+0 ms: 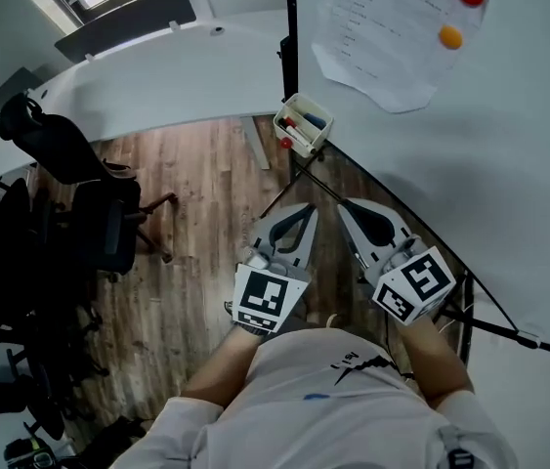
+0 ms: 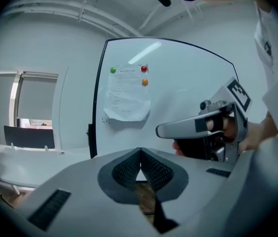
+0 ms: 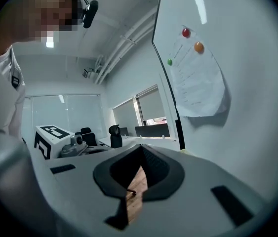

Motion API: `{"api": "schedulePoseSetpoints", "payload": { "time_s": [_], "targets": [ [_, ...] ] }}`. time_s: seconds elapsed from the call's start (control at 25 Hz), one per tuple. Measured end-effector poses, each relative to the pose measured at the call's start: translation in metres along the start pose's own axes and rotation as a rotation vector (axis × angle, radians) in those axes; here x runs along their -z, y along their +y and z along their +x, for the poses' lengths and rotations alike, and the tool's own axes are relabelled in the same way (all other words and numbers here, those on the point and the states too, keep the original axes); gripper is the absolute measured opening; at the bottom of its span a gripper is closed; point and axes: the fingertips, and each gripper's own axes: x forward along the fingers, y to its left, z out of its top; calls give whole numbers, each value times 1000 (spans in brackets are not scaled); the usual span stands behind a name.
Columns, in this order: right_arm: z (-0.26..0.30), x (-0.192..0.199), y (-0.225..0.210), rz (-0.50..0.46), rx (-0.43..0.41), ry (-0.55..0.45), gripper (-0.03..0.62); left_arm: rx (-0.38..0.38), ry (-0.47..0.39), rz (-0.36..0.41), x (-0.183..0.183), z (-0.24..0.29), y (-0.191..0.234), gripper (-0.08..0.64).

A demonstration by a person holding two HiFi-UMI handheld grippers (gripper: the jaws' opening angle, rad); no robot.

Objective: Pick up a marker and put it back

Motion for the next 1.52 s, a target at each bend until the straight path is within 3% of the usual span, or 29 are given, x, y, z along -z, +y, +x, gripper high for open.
{"api": "schedulePoseSetpoints", "payload": {
  "time_s": [0.44,0.68,0.88,1.04,1.12,1.52],
  "targets": [
    [48,18,-44,78,101,14,12,59,83,134,54,61,41,12],
    [74,28,-75,84,80,24,12,28,130,197,71,96,58,12],
    [92,29,-106,97,54,22,12,-3,175,311,90,127,69,14],
    [100,42,-125,124,44,44,12,-4,227,355,113,148,74,118],
    [104,48,-128,136,43,58,12,-17,237,379,121,153,77,132],
    [103,70,-144,168,67,97,12,-70,265,661,152,177,84,152]
  ]
}}
